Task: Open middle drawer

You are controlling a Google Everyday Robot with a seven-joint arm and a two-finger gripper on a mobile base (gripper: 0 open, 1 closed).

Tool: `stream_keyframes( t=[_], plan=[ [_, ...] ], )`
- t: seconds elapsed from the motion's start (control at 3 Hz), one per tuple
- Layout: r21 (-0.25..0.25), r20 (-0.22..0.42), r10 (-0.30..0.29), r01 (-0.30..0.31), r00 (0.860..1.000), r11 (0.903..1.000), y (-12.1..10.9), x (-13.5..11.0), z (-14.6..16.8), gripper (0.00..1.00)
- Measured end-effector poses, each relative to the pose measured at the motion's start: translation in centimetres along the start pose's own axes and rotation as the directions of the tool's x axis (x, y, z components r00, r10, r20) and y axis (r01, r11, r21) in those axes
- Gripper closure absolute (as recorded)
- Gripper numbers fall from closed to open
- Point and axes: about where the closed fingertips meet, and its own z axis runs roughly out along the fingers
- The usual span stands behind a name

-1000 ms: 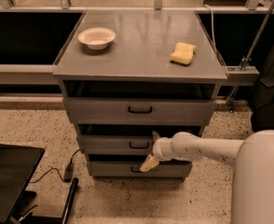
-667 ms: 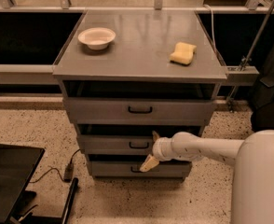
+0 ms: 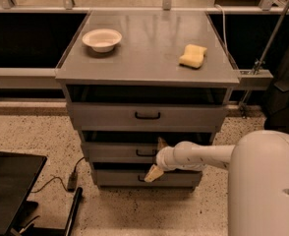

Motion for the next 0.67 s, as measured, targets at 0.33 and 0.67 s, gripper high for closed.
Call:
stream_keyframes(
  t=[0.33, 0.67],
  plan=[
    [0.0, 0.0, 0.0, 0.0, 1.0, 1.0, 0.0, 0.0, 0.0, 0.0],
    [0.0, 0.0, 0.0, 0.0, 1.0, 1.0, 0.0, 0.0, 0.0, 0.18]
  ],
)
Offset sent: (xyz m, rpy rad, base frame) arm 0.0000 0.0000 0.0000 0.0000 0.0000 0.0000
